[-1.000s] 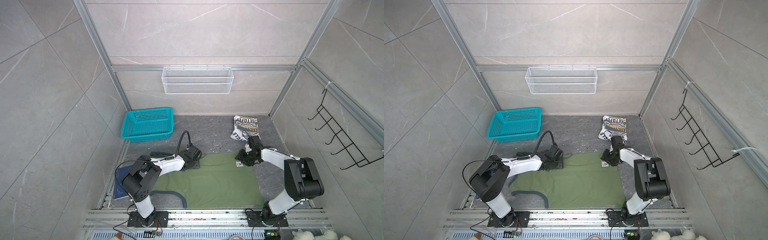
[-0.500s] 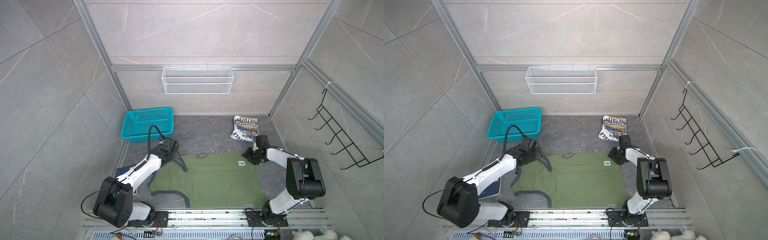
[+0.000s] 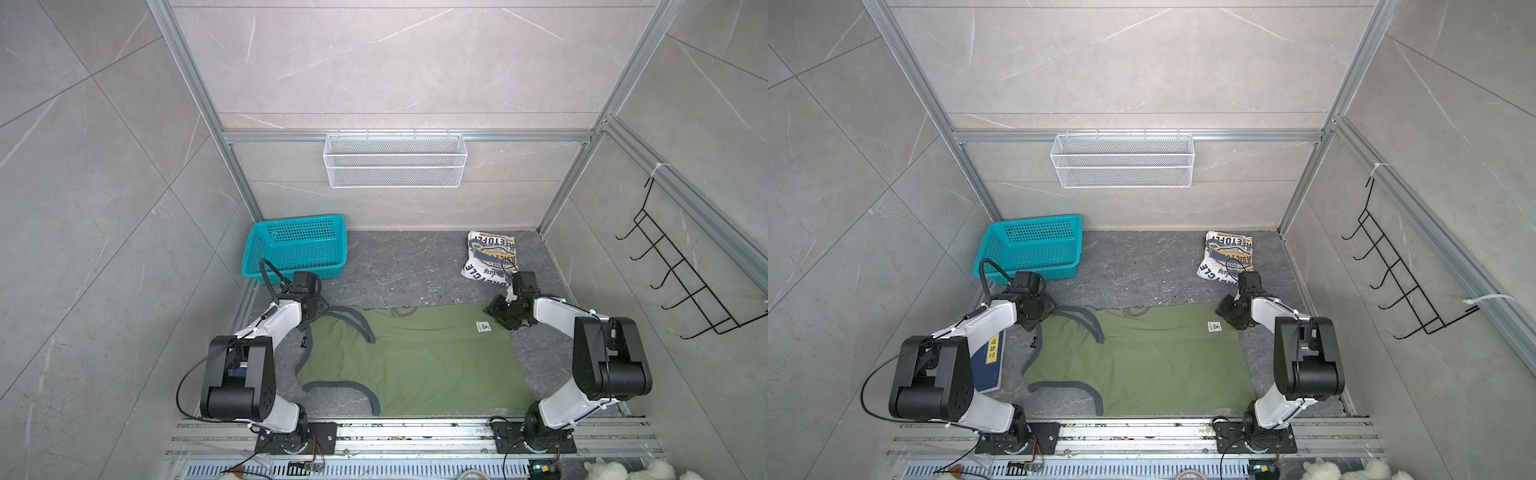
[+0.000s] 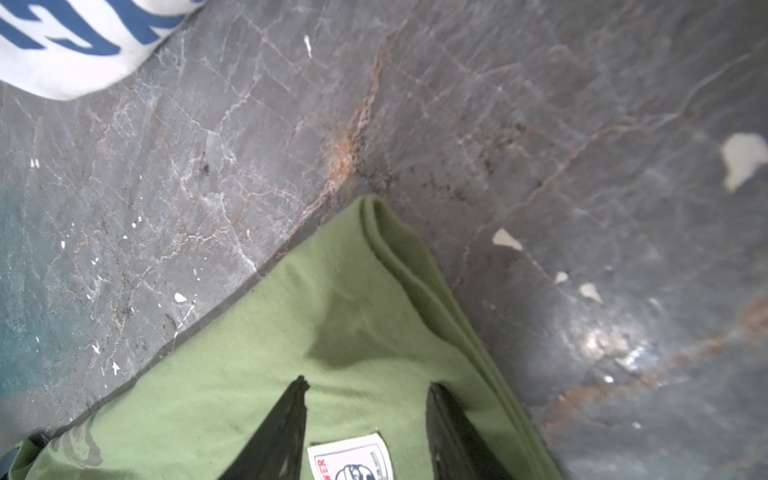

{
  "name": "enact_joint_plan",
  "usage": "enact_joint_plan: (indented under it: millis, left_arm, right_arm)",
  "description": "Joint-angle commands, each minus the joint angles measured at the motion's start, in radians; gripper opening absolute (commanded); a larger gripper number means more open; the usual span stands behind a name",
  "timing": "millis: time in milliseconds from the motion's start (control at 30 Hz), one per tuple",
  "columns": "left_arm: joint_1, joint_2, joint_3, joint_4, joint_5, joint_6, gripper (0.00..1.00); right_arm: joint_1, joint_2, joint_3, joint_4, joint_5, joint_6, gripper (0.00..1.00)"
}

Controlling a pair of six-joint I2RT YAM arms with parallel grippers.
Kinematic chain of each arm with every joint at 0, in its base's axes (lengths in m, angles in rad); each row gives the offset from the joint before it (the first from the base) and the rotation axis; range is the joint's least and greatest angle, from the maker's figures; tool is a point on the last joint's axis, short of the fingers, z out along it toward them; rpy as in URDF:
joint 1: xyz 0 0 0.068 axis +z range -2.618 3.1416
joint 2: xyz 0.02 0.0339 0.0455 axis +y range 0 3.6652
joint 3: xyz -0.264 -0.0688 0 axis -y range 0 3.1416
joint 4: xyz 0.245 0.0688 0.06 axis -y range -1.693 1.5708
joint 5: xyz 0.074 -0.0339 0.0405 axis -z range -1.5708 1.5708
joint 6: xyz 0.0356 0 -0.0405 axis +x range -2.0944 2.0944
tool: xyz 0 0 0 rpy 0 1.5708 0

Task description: Fold and stack the tank tops

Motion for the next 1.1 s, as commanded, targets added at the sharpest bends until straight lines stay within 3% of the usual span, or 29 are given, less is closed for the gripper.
enact_joint_plan:
  millis: [0,433,833,1067]
  left_arm:
    - [0.018,0.038,0.051,0.042,0.011,-0.009,0.7]
    - [0.029,0.137,0.096,0.067,0.006,0.018,0.46]
    - [0.032,0.108,0.118,0.045,-0.011,0.044,0.0]
    - [0.032,-0.071,0.052,0.019,0.001,0.075,0.0]
  right_arm:
    - [-0.013,0.02,-0.037,-0.025,0.04,0.002,0.5]
    - [-0.012,0.014,-0.042,-0.02,0.029,0.004,0.5]
    - [-0.014,0.015,-0.037,-0.026,0.041,0.005,0.5]
    - [-0.015,0.004,-0.037,-0.032,0.055,0.006,0.5]
